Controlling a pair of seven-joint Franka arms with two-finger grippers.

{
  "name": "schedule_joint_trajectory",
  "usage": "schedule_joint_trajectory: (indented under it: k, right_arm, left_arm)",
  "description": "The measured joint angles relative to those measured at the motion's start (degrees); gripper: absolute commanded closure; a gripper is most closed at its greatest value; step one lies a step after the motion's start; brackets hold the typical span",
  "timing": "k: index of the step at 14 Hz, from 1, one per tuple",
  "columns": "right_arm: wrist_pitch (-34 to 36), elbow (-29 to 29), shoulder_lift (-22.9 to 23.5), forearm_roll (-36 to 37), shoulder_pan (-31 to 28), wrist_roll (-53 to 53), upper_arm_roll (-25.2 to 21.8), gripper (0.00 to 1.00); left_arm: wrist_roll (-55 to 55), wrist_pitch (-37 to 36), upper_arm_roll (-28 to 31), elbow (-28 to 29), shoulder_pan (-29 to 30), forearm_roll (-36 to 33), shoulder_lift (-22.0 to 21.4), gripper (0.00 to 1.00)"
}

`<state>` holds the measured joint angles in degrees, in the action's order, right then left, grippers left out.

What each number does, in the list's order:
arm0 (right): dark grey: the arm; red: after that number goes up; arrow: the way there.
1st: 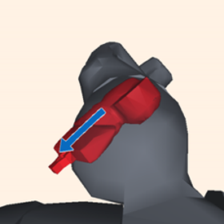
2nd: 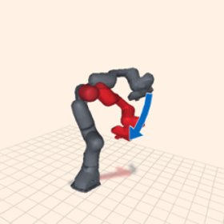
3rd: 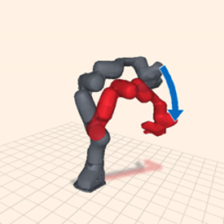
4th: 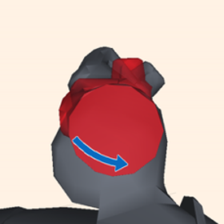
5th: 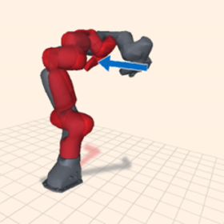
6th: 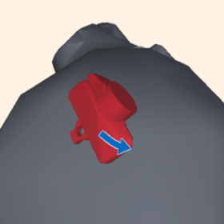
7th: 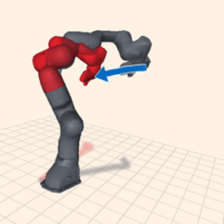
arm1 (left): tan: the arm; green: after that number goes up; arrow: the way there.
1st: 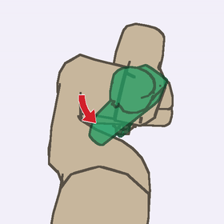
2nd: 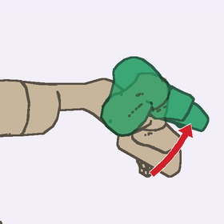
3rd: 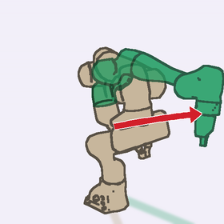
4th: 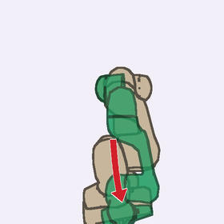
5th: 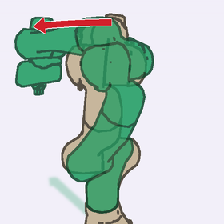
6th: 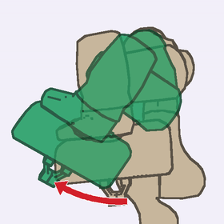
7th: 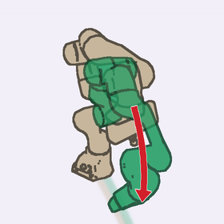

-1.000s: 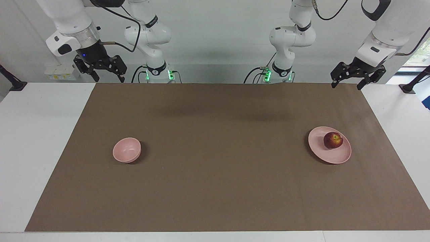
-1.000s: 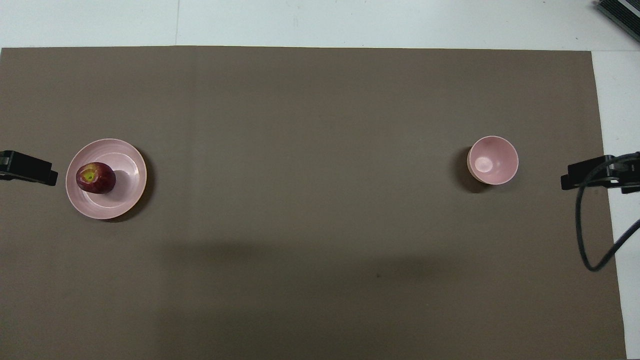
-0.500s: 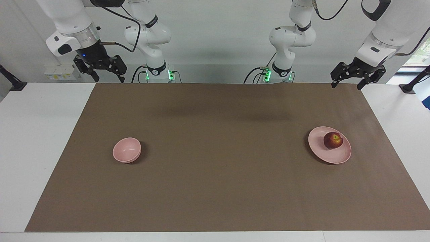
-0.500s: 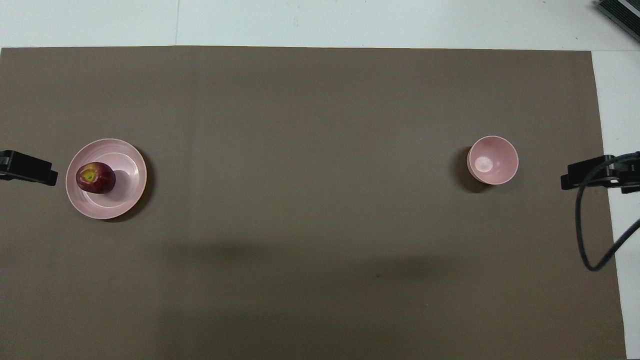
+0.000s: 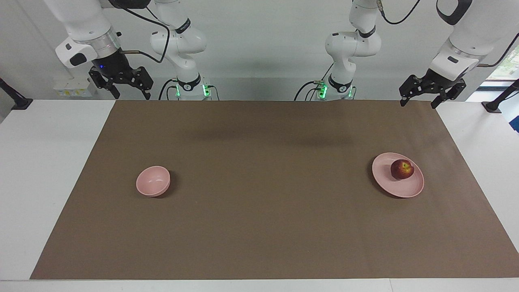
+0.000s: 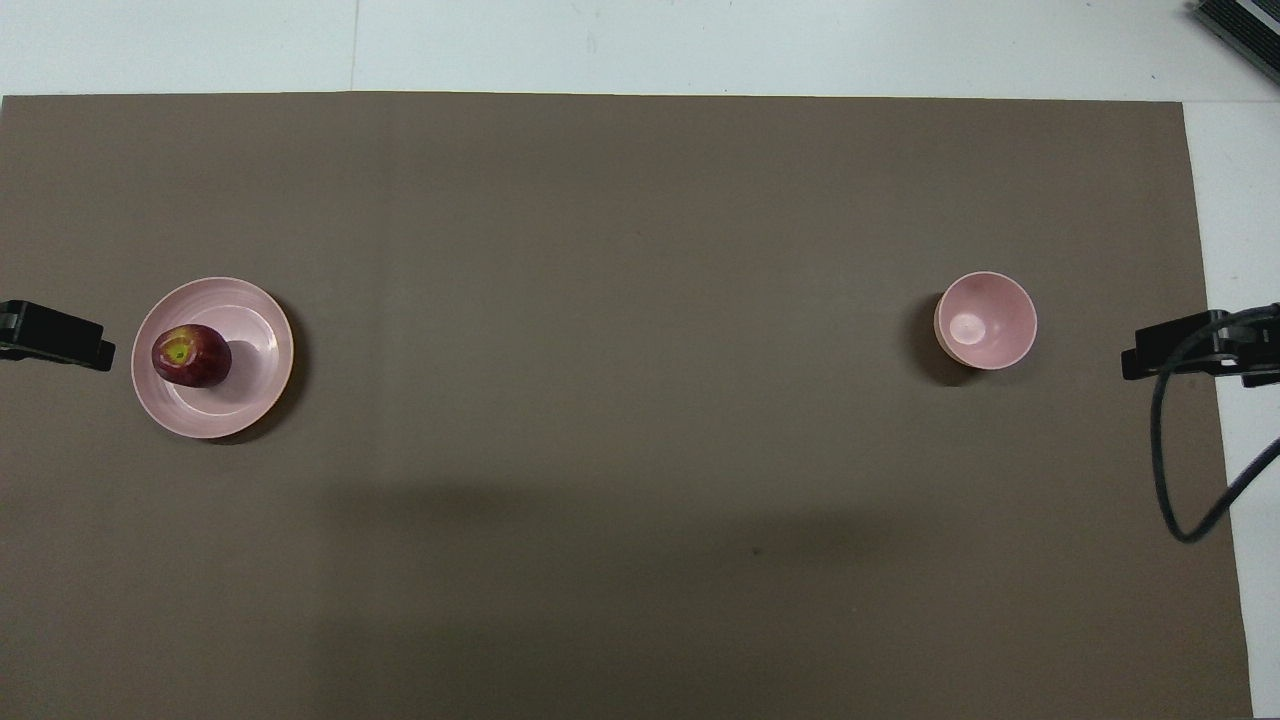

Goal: Move apple from plate to bowl

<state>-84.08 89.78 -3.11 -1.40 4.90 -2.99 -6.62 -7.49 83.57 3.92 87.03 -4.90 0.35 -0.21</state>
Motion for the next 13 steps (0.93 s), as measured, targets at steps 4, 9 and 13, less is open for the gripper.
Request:
schedule_joint_trajectory:
  k: [4,9,13]
  right_arm:
    - [0.0,0.0,0.0,0.0,0.0,0.0,0.0,0.0]
    - [0.0,0.0,0.0,0.0,0.0,0.0,0.0,0.0]
    - [0.0,0.0,0.0,0.0,0.0,0.0,0.0,0.0]
  left_arm:
    - [0.0,-0.02,0.21,0.46,0.14,0.0,0.01,0.0]
    - [0.0,-0.03,0.17,1.48,0.13,0.0,-0.03,0.0]
    - [-0.05,1.4,0.02,5.22,0.09,0.0,-0.08,0.0]
